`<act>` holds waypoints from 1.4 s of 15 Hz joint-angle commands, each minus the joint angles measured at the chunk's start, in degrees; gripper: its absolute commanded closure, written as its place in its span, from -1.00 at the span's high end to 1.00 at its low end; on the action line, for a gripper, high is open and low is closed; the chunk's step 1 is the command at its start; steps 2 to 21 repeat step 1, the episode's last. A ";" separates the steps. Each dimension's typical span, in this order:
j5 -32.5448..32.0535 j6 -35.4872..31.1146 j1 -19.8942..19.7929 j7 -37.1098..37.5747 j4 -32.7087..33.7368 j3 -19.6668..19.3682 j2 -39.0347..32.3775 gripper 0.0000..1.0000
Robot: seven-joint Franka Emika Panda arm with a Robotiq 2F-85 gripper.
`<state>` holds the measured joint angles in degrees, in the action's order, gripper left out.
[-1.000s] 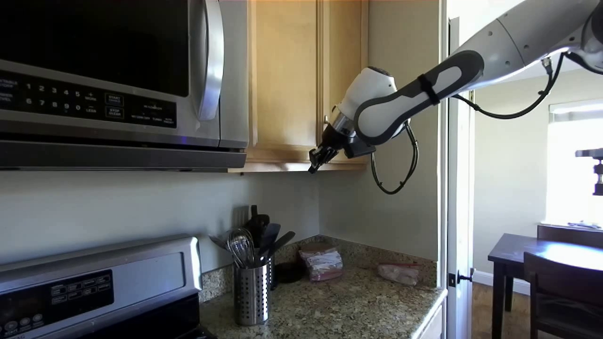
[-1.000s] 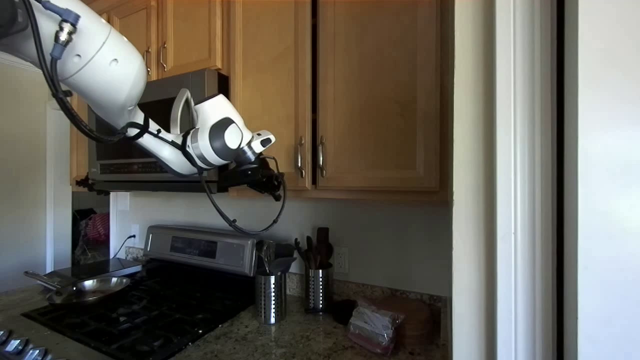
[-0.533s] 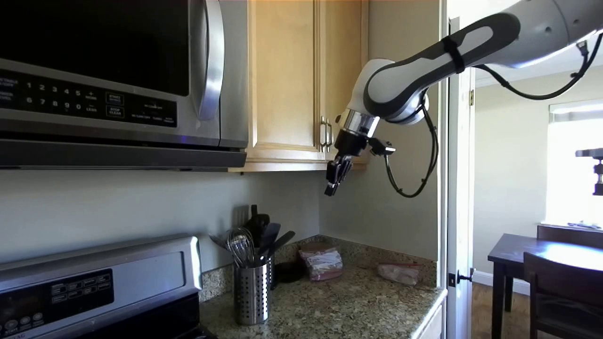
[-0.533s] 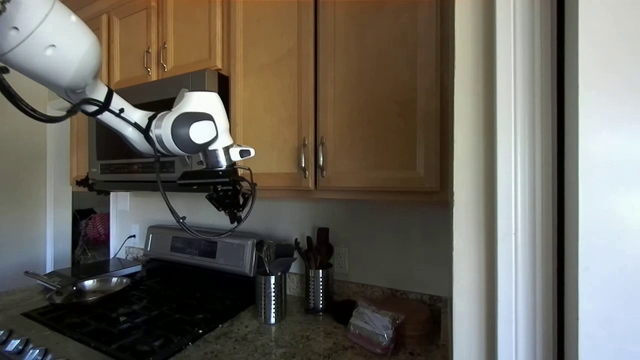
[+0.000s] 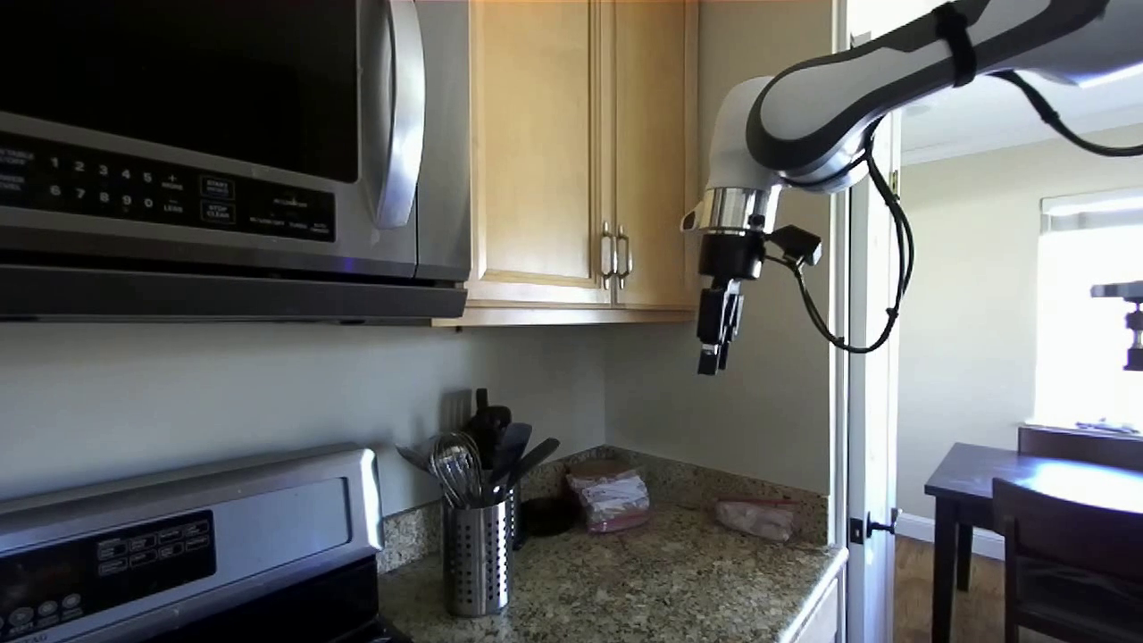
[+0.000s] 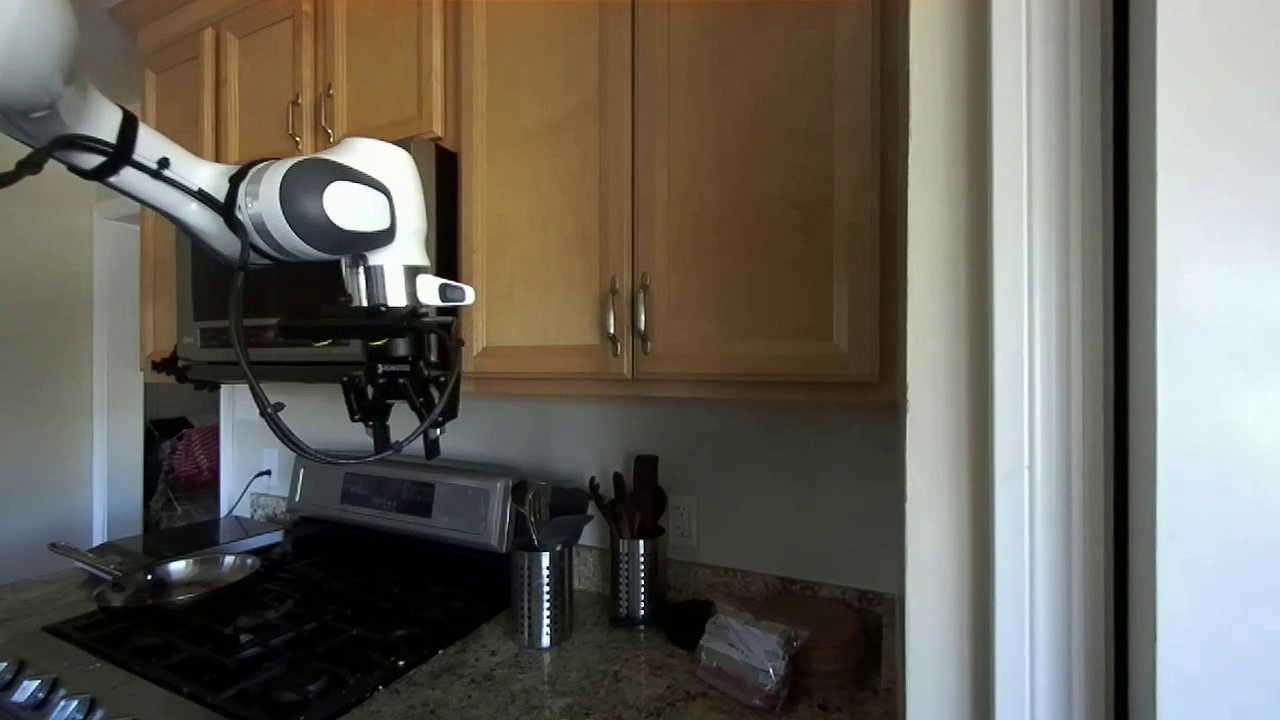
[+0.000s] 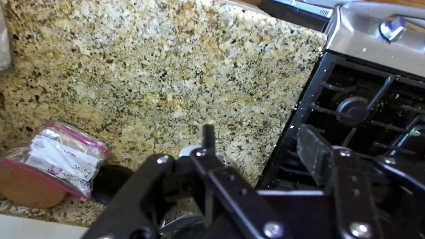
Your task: Open the top cabinet then pick up the yellow object on the counter place it inside the cabinet and then close the cabinet
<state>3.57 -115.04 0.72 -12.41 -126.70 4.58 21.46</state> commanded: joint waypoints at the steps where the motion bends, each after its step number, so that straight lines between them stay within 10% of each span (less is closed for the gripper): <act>1: -0.62 0.33 1.56 0.51 -0.34 -1.33 0.64 0.47; 21: -0.62 0.33 1.56 0.51 -0.34 -1.33 0.64 0.47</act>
